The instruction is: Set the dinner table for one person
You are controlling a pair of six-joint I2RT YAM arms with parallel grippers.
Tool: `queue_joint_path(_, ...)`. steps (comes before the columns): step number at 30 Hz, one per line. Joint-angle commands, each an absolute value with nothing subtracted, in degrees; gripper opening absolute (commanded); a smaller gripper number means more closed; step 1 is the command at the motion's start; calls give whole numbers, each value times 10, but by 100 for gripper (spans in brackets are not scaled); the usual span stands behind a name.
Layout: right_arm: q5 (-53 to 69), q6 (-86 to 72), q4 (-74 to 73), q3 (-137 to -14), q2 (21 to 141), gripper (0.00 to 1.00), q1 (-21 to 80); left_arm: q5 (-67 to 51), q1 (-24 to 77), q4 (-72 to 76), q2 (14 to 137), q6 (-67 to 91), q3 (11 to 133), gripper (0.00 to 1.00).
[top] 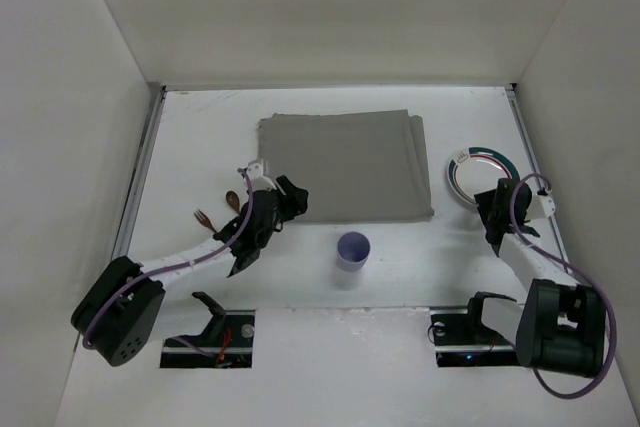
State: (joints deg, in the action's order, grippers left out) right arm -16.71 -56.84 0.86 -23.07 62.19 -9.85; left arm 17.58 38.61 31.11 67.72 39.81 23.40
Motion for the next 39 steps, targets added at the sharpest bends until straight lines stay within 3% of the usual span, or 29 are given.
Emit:
queue_joint_path(1,-178,-598,60,-259,640,58,-125,170,383,381,656,373,214,54)
queue_joint_path(6,-170,-605,91,-255,701,57,-151,167,380,381,661,376,214,54)
queue_joint_path(10,-137,-606,124,-266,757,49,-168,166,375,381,669,379,214,55)
queue_joint_path(13,-113,-615,147,-267,781,33,-184,165,371,381,669,381,213,55)
queue_joint_path(16,-100,-623,166,-260,784,10,-194,169,363,382,673,382,211,54)
queue_joint_path(18,-100,-635,182,-248,755,3,-193,169,355,382,669,388,207,54)
queue_joint_path(23,-136,-633,185,-237,589,2,-180,163,330,385,636,389,193,54)
queue_joint_path(28,-138,-580,167,-284,504,2,-89,161,304,387,588,388,172,53)
queue_joint_path(36,-31,-551,234,-417,728,3,168,163,261,388,572,396,156,51)
queue_joint_path(39,-12,-551,251,-462,810,2,214,165,259,388,565,393,152,51)
